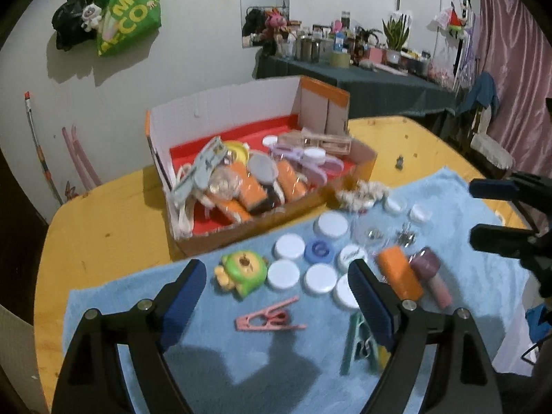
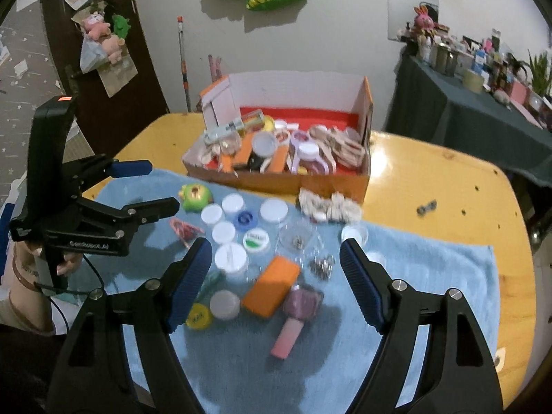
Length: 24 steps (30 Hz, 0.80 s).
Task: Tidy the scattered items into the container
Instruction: 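Withdraw both open tools from the box back over the towel, then move the left tool to the pink plastic clip while the right tool approaches a clear round container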
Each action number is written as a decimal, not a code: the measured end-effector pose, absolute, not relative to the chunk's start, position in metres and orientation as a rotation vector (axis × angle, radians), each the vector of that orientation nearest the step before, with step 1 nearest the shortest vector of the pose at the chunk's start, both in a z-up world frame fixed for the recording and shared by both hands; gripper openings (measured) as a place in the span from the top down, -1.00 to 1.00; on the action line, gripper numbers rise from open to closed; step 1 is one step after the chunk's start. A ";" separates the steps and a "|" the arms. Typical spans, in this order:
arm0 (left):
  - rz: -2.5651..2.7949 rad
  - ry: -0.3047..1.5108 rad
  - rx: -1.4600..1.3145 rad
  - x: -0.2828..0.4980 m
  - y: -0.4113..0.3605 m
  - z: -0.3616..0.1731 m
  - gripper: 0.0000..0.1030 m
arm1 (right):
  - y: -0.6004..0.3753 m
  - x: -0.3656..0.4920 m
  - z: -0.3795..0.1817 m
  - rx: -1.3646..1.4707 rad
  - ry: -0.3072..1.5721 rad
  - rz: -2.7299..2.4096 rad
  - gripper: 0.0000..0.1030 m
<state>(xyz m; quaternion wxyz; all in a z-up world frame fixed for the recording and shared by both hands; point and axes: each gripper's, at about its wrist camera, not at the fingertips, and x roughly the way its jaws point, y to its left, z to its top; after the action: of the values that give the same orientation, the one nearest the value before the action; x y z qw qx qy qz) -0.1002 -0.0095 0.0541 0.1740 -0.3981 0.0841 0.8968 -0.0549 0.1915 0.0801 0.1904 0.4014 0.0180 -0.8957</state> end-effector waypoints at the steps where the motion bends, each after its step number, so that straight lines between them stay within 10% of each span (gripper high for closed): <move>1: 2.534 0.241 -1.139 -0.100 -0.010 0.050 -0.67 | 0.192 -0.053 0.076 1.140 0.047 -2.515 -0.48; 24: 2.248 0.607 -1.043 -0.096 -0.005 -0.001 -0.67 | 0.185 -0.037 0.036 1.275 0.030 -2.466 -0.48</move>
<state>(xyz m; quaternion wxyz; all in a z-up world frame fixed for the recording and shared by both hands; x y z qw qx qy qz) -0.0962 -0.0054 -0.0014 0.2911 -0.3910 0.2277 0.8429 -0.0369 0.1845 0.0362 0.1816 0.4517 0.0107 -0.8734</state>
